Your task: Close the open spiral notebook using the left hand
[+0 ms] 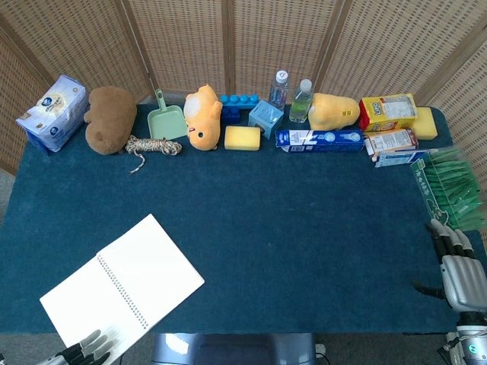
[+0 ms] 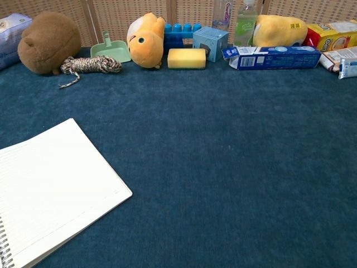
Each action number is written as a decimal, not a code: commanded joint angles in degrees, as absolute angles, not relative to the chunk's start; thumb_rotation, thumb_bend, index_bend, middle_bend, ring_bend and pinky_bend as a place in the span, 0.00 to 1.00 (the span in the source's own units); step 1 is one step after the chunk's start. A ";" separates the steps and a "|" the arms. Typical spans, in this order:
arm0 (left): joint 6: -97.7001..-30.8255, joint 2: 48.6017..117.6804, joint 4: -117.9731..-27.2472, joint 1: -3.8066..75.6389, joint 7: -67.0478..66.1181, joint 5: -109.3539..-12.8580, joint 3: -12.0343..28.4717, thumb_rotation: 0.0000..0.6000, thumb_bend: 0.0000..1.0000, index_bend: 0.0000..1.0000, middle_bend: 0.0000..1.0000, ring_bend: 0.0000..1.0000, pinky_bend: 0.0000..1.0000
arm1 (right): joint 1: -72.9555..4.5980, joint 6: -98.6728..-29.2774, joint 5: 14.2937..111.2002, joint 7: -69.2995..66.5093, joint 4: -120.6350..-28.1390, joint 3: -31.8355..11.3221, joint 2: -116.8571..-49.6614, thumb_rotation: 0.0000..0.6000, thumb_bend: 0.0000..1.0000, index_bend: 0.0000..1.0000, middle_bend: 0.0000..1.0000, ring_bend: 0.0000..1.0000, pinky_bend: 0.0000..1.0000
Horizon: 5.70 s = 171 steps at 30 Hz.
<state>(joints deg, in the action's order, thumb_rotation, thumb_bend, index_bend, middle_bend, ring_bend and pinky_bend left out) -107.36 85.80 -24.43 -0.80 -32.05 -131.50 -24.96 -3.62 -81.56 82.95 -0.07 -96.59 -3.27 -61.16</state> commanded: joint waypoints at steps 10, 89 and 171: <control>-107.59 88.15 -20.89 -1.35 -33.00 -129.09 -24.56 1.00 0.16 0.00 0.00 0.00 0.00 | -3.99 -81.47 83.19 0.41 -96.92 -3.40 -61.27 1.00 0.00 0.00 0.00 0.00 0.02; -107.64 92.67 -17.55 -1.12 -34.93 -121.54 -24.49 1.00 0.36 0.00 0.04 0.12 0.33 | -2.88 -84.53 84.66 -0.06 -96.79 -3.46 -60.68 1.00 0.00 0.00 0.00 0.00 0.03; -84.97 102.27 -63.02 32.19 -55.91 -114.59 4.97 1.00 0.32 0.00 0.00 0.08 0.36 | -3.25 -82.89 83.58 -0.28 -96.84 -3.36 -60.33 1.00 0.00 0.00 0.00 0.00 0.04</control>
